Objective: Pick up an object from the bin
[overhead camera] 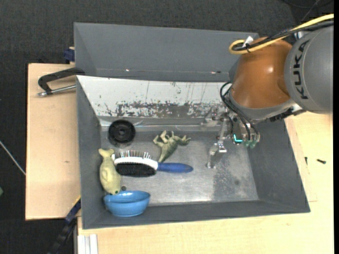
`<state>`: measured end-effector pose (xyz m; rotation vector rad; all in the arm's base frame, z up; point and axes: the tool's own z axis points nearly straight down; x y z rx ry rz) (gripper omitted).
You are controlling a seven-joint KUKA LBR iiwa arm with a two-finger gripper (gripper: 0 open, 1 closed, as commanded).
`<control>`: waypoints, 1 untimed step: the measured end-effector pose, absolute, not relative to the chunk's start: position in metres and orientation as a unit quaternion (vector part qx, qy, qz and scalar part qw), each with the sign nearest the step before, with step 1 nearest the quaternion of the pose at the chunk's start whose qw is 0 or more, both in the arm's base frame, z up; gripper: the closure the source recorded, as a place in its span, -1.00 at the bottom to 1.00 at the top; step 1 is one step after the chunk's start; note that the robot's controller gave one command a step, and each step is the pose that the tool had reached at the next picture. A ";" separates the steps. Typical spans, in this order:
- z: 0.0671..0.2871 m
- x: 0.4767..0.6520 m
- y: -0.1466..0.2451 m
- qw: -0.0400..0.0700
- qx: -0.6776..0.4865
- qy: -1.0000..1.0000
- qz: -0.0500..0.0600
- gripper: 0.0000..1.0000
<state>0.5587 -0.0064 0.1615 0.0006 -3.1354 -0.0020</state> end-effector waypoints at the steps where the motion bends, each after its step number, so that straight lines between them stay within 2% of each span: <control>1: 0.076 0.575 0.024 0.010 0.040 -0.999 0.001 -1.00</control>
Offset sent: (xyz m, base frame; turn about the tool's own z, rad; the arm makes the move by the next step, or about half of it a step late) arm 0.0181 0.0302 -0.0855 -0.0735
